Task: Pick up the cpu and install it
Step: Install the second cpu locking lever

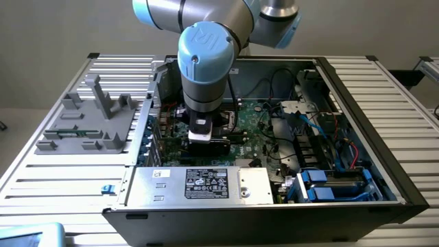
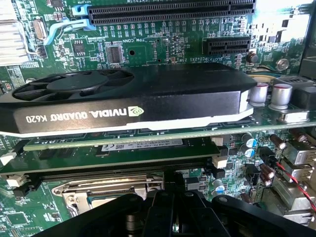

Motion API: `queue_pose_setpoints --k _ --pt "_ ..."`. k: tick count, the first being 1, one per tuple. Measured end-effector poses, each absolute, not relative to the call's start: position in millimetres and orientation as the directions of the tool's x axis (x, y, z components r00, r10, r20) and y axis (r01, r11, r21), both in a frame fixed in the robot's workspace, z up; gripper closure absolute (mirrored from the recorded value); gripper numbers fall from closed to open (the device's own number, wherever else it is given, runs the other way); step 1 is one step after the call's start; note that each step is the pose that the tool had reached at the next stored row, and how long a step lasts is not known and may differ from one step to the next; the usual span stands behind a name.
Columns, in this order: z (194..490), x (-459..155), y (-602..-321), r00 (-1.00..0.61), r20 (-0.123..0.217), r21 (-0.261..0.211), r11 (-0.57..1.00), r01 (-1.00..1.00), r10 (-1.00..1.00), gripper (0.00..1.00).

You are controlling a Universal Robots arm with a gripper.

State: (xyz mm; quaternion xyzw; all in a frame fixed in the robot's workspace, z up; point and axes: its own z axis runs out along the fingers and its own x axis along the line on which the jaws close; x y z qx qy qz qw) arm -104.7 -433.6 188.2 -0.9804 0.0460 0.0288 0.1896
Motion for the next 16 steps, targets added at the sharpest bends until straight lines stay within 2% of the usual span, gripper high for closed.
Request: queue_pose_setpoints --k 16 --pt "188.2 -103.3 -432.7 0.994 -0.074 -0.369 -0.924 -0.101 -0.079 0.89"
